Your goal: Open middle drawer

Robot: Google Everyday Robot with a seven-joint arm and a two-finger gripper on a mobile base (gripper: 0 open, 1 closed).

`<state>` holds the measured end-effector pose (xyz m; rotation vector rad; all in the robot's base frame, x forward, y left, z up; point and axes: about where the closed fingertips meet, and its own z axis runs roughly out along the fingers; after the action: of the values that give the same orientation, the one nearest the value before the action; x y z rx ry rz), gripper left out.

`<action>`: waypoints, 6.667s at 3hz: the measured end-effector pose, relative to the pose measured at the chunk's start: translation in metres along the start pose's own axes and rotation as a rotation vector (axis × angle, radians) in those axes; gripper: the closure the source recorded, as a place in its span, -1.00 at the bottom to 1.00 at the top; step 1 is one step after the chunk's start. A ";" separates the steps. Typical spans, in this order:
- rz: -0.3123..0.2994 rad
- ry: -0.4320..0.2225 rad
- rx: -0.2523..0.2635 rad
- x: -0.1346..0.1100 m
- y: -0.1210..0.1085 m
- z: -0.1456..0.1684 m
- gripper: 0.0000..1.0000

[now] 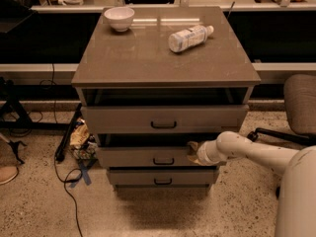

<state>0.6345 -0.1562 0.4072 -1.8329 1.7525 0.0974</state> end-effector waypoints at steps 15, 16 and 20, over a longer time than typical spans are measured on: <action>0.104 0.170 -0.113 0.013 0.019 -0.010 1.00; 0.104 0.170 -0.114 0.013 0.019 -0.010 1.00; 0.098 0.184 -0.145 0.014 0.030 -0.011 1.00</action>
Offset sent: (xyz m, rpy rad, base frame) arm 0.0000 0.0000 0.0038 0.0000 0.0000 0.0000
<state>0.6048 -0.1722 0.3991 -1.9090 2.0100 0.0990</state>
